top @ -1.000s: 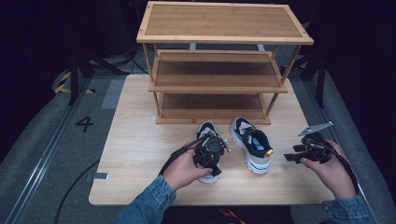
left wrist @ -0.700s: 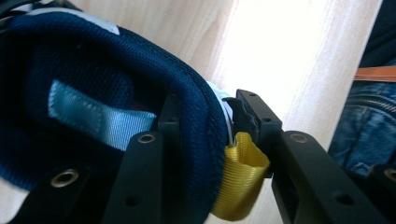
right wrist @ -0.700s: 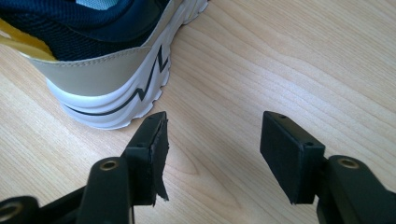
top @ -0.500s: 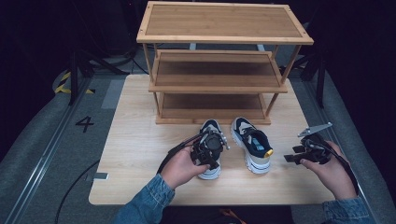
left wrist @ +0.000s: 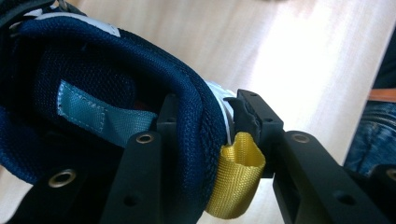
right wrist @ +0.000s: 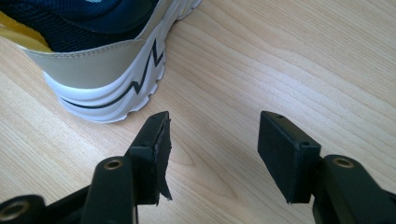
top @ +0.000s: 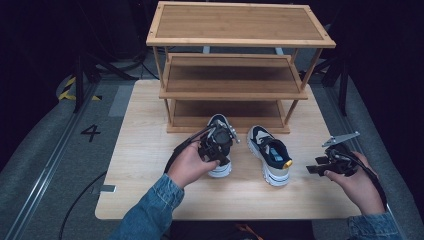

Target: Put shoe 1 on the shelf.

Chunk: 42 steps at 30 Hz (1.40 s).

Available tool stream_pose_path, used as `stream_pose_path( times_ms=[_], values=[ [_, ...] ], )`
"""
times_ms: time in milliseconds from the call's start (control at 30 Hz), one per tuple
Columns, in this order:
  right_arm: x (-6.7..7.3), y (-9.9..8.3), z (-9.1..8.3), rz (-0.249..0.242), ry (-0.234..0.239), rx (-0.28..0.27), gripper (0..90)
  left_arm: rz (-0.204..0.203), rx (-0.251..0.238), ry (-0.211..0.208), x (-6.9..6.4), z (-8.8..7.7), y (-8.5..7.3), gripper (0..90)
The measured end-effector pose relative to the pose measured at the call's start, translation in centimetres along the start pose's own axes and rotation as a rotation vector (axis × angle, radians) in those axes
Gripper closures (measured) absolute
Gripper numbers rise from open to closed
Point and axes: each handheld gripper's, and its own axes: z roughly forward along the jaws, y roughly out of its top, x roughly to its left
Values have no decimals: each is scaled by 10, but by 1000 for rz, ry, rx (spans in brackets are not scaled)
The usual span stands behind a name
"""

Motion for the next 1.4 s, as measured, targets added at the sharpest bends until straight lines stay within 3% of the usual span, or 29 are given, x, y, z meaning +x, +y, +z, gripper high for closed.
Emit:
stream_pose_path(
  times_ms=[33, 133, 300, 467, 600, 700, 1100, 1267, 1300, 1400],
  values=[
    [1, 1, 2, -2, 6, 3, 453, -2, 0, 26, 9, -2, 2, 650],
    [2, 1, 3, -8, 9, 6, 453, -6, 3, 52, 20, -3, 4, 650],
    [3, 2, 3, -11, 11, 8, 466, -20, -18, 63, 46, 2, 5, 643],
    [4, 4, 3, -17, 12, 8, 466, -8, -2, 90, 63, 11, 7, 641],
    [6, 5, 5, -23, 9, 15, 466, 3, 17, 143, 74, 20, 10, 639],
    [6, 4, 5, -27, 6, 11, 466, -17, 13, 134, 82, 23, 11, 637],
    [8, 5, 7, -33, 6, 18, 466, -27, 23, 120, 92, 38, 14, 624],
    [9, 5, 7, -36, 6, 22, 466, -31, 4, 121, 94, 40, 15, 619],
    [9, 5, 7, -37, 4, 23, 466, -27, 29, 130, 93, 38, 16, 614],
    [8, 5, 6, -37, 1, 16, 466, -7, -1, 179, 92, 38, 17, 563]
  ],
)
